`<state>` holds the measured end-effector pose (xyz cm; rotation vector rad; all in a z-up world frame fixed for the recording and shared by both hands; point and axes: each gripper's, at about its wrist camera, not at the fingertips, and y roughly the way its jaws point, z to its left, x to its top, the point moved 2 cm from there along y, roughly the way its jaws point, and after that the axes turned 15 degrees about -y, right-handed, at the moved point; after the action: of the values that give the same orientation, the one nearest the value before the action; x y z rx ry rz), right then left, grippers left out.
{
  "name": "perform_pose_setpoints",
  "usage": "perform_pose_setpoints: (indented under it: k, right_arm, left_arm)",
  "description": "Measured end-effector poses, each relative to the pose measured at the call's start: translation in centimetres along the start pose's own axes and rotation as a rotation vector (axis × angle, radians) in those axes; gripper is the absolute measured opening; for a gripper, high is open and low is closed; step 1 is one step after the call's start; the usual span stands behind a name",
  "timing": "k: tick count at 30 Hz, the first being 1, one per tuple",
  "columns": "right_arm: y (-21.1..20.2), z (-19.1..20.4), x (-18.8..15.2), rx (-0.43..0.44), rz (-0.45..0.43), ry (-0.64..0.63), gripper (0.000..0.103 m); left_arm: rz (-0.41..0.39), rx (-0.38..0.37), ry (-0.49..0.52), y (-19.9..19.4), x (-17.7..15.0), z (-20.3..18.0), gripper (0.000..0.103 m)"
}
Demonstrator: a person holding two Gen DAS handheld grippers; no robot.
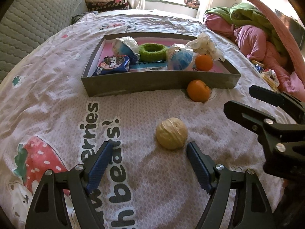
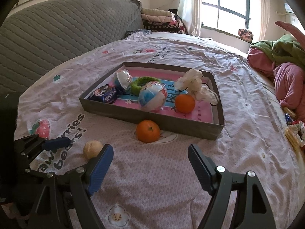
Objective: Organize objects
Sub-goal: 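Move the left tool toward the beige ball while the right tool approaches the tangerine on the bed, then close the left tool on the beige ball while the right tool closes on the tangerine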
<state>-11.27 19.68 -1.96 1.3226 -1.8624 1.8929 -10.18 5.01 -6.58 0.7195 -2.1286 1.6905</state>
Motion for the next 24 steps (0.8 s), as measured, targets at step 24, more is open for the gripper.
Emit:
perform_pose_setpoints:
  k: [24]
  right_arm:
    - [4.3,-0.2,0.8,-0.007,0.047,0.01,0.079]
  left_arm:
    - [0.0,-0.064,-0.003,1.3,1.6,0.7,0.047]
